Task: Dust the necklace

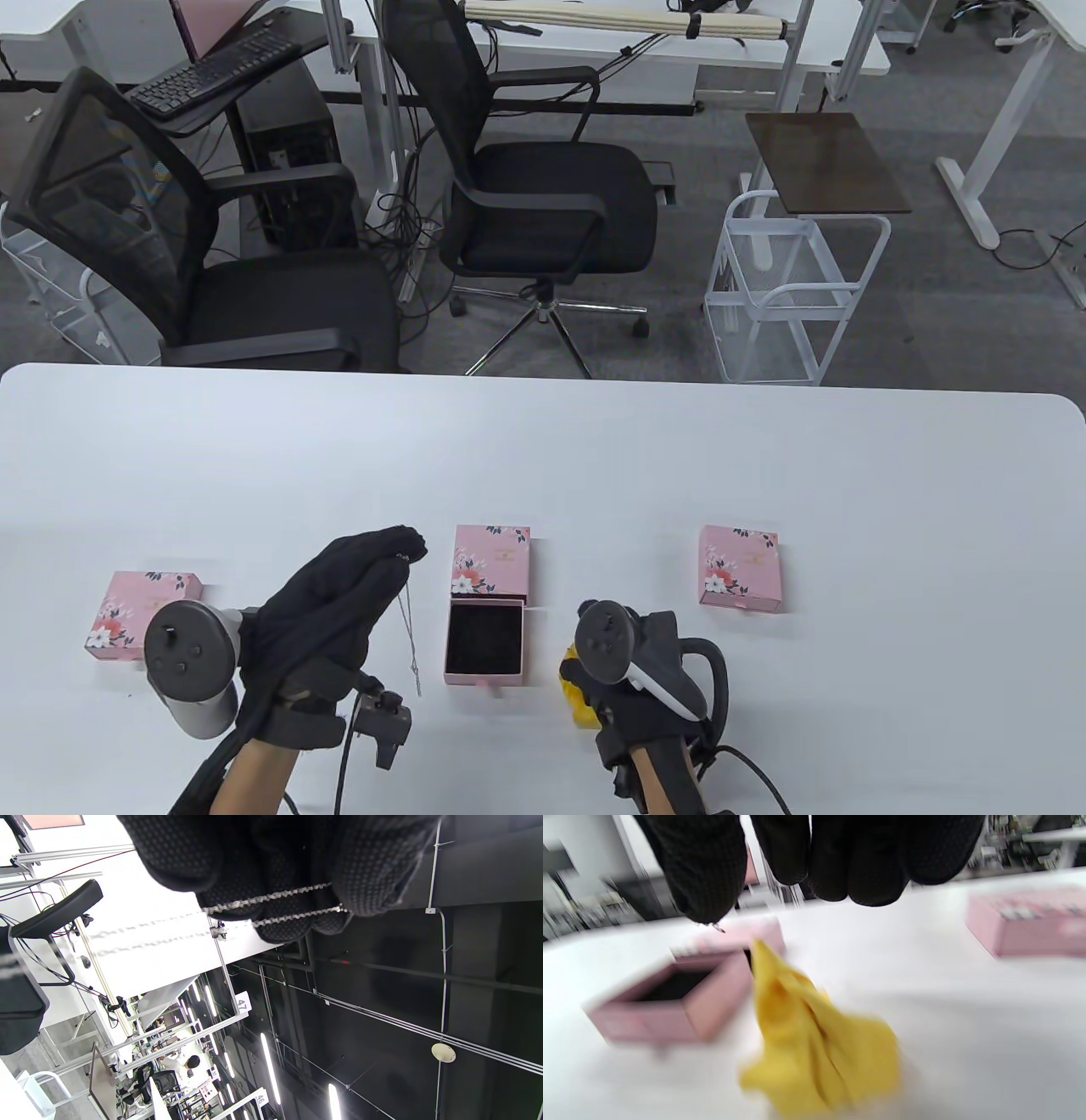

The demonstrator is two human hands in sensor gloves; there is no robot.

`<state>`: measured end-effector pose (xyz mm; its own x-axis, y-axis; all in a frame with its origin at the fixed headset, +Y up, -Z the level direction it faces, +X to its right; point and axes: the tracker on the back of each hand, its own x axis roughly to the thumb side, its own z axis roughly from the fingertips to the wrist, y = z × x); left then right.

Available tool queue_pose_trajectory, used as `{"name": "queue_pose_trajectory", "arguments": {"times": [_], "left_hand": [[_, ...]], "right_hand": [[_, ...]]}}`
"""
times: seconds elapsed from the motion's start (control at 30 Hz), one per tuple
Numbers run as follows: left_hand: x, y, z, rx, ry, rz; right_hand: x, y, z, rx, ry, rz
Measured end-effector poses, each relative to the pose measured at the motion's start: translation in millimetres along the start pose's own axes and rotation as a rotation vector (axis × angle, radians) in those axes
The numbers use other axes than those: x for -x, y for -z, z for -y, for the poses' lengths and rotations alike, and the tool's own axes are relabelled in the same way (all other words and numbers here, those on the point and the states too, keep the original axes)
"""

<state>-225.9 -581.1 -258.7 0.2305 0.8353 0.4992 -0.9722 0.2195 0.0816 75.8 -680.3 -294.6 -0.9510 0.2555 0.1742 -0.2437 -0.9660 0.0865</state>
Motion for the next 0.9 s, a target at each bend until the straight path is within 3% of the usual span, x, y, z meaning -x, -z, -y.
{"name": "queue_pose_trajectory", "arguments": {"times": [0.17,0.37,0.47,0.63,0.9], "left_hand": [[6,3,3,0.032,-0.001,-0.024],[9,4,9,0.05,0.014,-0.037],[11,4,11,0.054,0.022,-0.041],[13,4,10,0.052,0.037,-0.05],[18,8,-8,-0.01,0.081,-0.072]], "right_hand": [[-35,-6,34,0.131,0.269,0.237],[-72,-1,46,0.085,0.474,0.421],[-85,6,37,0.036,0.468,0.424],[-92,17,20,0.059,0.412,0.422],[-75,21,25,0.119,0.402,0.36]]}}
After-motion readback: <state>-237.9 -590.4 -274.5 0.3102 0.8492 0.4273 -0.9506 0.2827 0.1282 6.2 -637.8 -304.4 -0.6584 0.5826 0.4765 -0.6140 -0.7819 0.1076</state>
